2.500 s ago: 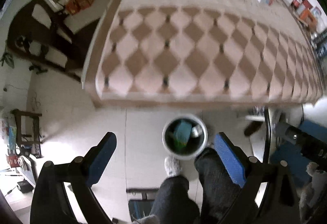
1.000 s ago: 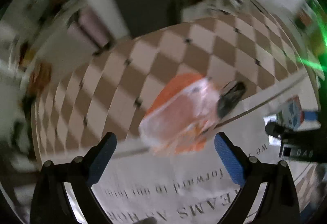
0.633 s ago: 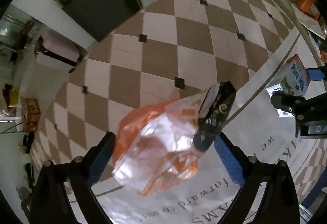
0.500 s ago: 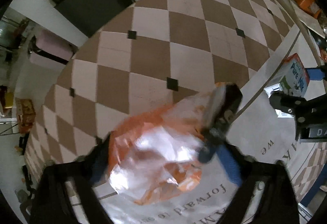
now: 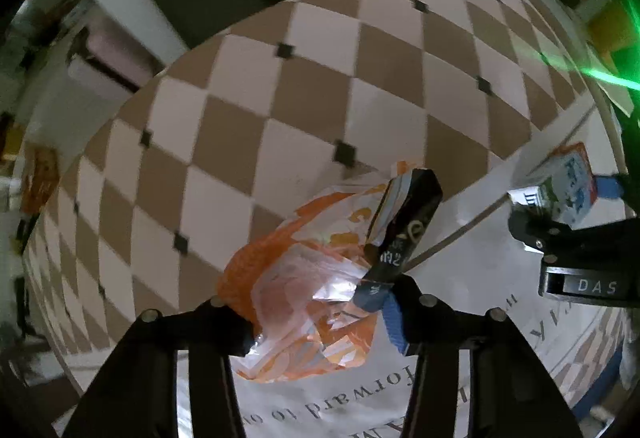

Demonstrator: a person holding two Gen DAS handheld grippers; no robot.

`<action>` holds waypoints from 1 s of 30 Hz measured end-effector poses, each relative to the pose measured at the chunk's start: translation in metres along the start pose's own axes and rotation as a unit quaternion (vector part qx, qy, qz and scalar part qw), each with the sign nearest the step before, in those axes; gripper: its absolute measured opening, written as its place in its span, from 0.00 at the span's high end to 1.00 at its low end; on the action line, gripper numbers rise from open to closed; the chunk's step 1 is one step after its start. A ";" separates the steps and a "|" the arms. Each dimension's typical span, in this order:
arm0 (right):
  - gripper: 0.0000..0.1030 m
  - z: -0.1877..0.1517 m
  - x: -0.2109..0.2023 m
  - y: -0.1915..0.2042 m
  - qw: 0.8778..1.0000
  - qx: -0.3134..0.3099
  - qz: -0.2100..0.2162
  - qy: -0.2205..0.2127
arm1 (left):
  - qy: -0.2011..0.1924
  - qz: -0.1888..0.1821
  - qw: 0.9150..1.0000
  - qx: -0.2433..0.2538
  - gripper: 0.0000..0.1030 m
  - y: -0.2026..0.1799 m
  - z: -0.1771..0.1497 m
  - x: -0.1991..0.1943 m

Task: Collect trash
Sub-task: 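Grasp the orange plastic bag with the left tool while the right tool grasps the milk carton, then carry the orange bag and milk carton over the bin and release both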

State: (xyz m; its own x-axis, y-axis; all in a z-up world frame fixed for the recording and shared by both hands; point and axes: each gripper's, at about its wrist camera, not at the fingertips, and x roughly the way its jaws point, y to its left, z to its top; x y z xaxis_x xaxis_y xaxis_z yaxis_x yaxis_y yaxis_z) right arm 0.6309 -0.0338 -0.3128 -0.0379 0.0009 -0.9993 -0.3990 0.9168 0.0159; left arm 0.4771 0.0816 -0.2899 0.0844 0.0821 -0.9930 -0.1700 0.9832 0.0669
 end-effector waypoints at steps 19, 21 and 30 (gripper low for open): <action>0.10 -0.098 -0.036 0.019 0.986 0.086 0.001 -0.140 | -0.105 0.045 0.972 -0.206 0.58 0.078 -0.139 -0.098; 0.10 -0.119 -0.047 0.022 0.984 0.095 0.008 -0.151 | -0.122 0.050 0.968 -0.214 0.58 0.081 -0.170 -0.117; 0.10 -0.271 -0.105 0.049 0.973 0.096 0.051 -0.202 | -0.175 0.043 0.959 -0.220 0.58 0.083 -0.316 -0.169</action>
State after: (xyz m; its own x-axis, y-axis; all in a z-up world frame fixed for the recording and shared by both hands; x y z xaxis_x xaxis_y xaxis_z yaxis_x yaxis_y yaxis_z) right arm 0.3675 -0.0974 -0.1978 0.3108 0.2182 -0.9251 -0.2330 0.9611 0.1484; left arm 0.1388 0.0980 -0.1466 0.3624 0.2858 -0.8871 -0.5825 0.8125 0.0237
